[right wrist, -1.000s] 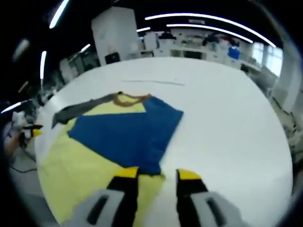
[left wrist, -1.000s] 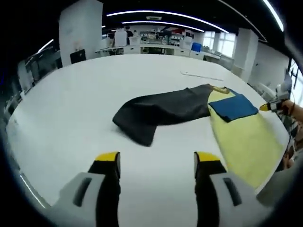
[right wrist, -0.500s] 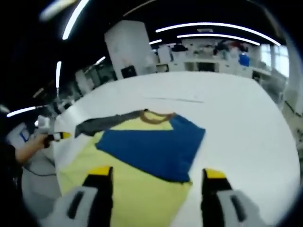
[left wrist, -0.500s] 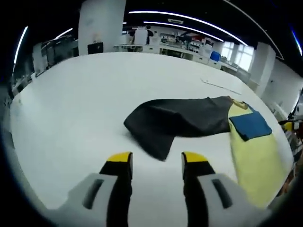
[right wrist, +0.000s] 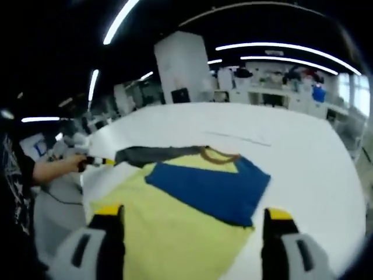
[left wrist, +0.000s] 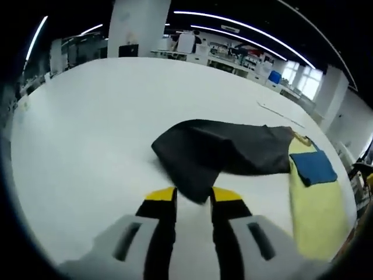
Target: Fold the garment on the visible template until the final outline fits inside the template.
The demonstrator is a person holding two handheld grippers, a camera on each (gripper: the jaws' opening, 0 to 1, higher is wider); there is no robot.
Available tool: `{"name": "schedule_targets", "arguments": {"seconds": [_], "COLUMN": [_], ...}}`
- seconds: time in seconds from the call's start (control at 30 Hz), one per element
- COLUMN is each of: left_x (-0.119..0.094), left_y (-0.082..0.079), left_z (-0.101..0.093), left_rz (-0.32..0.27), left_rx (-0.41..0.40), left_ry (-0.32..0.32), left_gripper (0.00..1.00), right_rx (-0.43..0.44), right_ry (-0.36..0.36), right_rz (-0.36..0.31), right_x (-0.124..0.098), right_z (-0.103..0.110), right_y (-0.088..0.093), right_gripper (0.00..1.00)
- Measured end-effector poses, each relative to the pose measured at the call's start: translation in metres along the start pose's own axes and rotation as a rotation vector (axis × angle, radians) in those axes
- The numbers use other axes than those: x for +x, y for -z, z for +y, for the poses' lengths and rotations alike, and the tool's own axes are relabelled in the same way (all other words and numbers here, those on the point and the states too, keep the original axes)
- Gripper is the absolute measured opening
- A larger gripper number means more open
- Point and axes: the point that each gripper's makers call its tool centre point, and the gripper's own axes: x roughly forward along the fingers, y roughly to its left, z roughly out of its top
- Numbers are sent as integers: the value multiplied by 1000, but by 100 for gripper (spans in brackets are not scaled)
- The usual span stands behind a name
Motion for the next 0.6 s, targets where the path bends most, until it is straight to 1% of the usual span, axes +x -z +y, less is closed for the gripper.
{"name": "schedule_targets", "arguments": {"seconds": [0.1,0.17,0.2,0.3,0.4,0.47,0.53,0.6], "left_x": [-3,-3,-4,-3,-2,-3,-5,-11], "left_y": [5,5,5,6,5,4,1,-5], "left_z": [-10,-11,-10,-9,-3,-6,0,6], "left_rz": [-12,-10,-7,1,9,7,4,-7], "left_rx": [-4,-3,-7,-2,-17,-4,2,13], "left_ry": [-14,-11,-21,-24,-19,-24,-26,-34], "left_gripper": [14,9,6,0,0,0,0,0], "right_rx": [-23,-21,-13,21,44,46,38,14], "right_ry": [24,36,44,57,73,78,81,79], "right_rz": [25,32,34,29,26,31,41,68], "right_x": [-3,-4,-5,-8,-13,-14,-17,-21], "right_z": [1,1,0,-1,-1,-1,0,2], "right_y": [10,14,17,23,29,31,32,34], "right_gripper": [99,99,99,99,99,99,99,99]}}
